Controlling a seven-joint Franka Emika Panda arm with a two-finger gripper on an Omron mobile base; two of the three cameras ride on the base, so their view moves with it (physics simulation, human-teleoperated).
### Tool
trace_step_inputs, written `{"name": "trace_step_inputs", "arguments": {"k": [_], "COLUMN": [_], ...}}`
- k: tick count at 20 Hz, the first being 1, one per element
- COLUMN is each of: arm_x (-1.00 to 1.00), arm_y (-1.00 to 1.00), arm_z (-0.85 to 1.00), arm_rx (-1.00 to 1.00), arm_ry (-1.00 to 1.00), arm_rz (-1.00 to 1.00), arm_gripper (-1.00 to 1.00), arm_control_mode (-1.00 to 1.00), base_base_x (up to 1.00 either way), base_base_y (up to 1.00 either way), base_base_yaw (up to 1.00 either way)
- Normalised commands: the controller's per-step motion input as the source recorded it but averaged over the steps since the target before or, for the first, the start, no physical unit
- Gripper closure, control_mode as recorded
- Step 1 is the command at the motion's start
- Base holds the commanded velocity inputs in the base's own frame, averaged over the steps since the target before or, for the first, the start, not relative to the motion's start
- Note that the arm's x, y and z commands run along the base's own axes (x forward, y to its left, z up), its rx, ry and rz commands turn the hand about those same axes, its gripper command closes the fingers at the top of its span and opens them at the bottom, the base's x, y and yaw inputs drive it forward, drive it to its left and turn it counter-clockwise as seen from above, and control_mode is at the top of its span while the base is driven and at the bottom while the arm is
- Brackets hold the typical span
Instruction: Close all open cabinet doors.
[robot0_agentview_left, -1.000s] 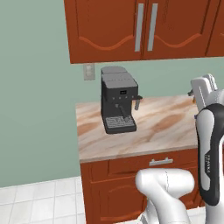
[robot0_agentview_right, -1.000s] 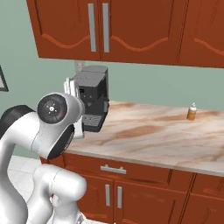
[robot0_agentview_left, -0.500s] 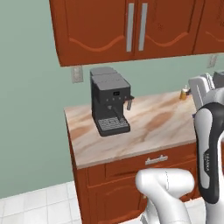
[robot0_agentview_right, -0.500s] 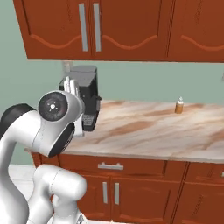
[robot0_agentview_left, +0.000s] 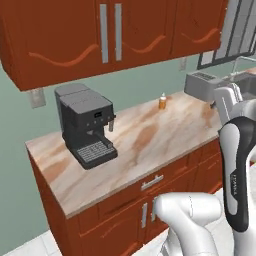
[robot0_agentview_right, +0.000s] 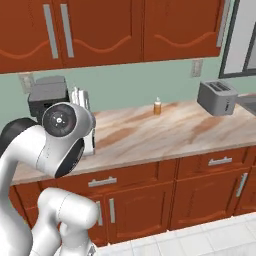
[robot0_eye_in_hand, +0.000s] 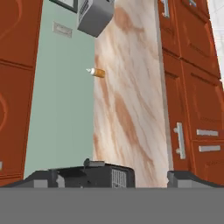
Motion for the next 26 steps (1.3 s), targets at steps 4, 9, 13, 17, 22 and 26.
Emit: {"name": "trace_step_inputs", "arguments": {"k": [4,9,13,17,22,26], "arm_x": [0.0,0.0,0.0,0.0,0.0,0.0], "arm_y": [0.0,0.0,0.0,0.0,0.0,0.0], "arm_z": [0.0,0.0,0.0,0.0,0.0,0.0], "arm_rx": [0.0,0.0,0.0,0.0,0.0,0.0], "arm_ry": [0.0,0.0,0.0,0.0,0.0,0.0], "arm_rz": [0.0,0.0,0.0,0.0,0.0,0.0], "arm_gripper": [-1.0,-1.0,-1.0,-1.0,-1.0,-1.0], "arm_control_mode": [1.0,1.0,1.0,1.0,1.0,1.0], "base_base_x": [-0.31,-0.24,-0.16,-0.24,-0.07,0.2], "base_base_y": [0.18,0.21,0.23,0.21,0.19,0.01], "base_base_yaw": [-0.62,-0.56,-0.48,-0.4,-0.36,-0.43]}}
